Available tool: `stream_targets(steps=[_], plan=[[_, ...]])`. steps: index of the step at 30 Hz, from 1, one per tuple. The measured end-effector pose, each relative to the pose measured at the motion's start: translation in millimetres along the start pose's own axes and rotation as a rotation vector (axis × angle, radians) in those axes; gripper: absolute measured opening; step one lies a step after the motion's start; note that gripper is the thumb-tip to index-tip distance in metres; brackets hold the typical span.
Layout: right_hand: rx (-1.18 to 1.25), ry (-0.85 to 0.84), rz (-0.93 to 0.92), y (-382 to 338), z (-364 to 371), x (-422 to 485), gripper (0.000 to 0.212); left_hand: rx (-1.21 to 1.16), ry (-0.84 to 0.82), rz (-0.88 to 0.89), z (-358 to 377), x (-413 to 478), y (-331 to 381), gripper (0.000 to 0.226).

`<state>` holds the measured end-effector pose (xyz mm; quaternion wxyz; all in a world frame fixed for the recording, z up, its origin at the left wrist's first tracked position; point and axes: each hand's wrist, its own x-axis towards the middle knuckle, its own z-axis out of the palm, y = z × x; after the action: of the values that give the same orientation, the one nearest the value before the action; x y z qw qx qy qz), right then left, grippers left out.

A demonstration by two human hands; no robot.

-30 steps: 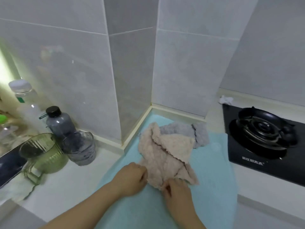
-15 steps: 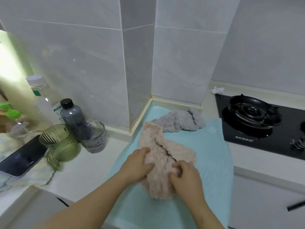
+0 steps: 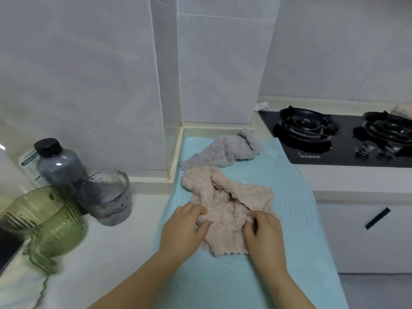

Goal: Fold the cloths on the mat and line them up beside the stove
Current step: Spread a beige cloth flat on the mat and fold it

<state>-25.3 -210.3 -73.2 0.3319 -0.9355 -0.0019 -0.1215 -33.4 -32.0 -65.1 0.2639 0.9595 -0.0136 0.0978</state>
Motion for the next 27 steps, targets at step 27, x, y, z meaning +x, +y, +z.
stream_targets(steps=[27], plan=[[-0.099, -0.073, -0.007, -19.5, -55.9, -70.4, 0.038, -0.228, 0.175, -0.232, -18.6, -33.4, -9.1, 0.037]])
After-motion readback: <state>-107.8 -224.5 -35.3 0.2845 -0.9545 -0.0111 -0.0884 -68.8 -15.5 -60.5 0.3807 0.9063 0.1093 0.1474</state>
